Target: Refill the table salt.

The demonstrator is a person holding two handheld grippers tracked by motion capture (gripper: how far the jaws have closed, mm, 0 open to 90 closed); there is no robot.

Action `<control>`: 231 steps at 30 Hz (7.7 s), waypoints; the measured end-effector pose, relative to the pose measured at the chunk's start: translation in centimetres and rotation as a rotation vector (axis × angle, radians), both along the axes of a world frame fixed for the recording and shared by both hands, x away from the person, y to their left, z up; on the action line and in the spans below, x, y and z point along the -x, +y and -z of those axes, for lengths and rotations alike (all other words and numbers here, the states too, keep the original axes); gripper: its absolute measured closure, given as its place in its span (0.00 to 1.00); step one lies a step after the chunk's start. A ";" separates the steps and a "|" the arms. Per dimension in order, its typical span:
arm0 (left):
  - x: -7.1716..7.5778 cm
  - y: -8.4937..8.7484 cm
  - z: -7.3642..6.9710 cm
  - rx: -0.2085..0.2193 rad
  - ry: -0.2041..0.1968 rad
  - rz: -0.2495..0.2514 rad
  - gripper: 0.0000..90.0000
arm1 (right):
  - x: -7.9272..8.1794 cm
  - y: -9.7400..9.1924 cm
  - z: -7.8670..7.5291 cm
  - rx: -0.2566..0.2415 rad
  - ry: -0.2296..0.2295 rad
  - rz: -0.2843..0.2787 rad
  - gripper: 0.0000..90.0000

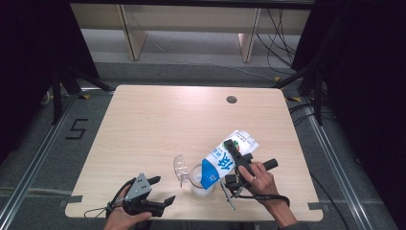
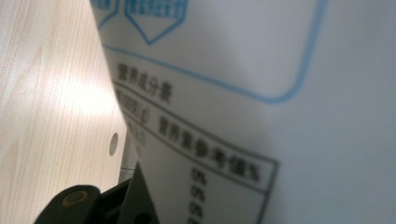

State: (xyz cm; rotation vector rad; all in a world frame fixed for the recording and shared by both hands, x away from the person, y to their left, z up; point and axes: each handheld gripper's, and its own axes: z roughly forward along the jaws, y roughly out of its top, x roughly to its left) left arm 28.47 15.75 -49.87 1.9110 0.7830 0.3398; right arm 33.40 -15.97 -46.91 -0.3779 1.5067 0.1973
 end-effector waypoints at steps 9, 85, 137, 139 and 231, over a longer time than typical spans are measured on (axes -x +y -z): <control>0.0 0.0 0.0 0.000 0.000 0.000 0.17 | 0.0 0.0 0.0 0.006 -0.003 -0.001 0.74; 0.0 0.1 0.0 -0.011 -0.001 0.004 0.17 | 0.1 -0.1 -0.4 0.043 -0.027 -0.013 0.82; 0.0 0.1 -0.1 -0.012 -0.004 0.006 0.17 | 0.2 0.1 -0.4 0.062 -0.026 -0.024 0.84; 0.0 0.1 -0.1 -0.017 -0.004 0.002 0.17 | 0.2 0.1 -0.4 0.062 -0.026 -0.024 0.84; 0.0 0.1 -0.1 -0.020 -0.006 0.001 0.17 | 0.4 0.1 -0.5 0.100 -0.054 -0.015 0.89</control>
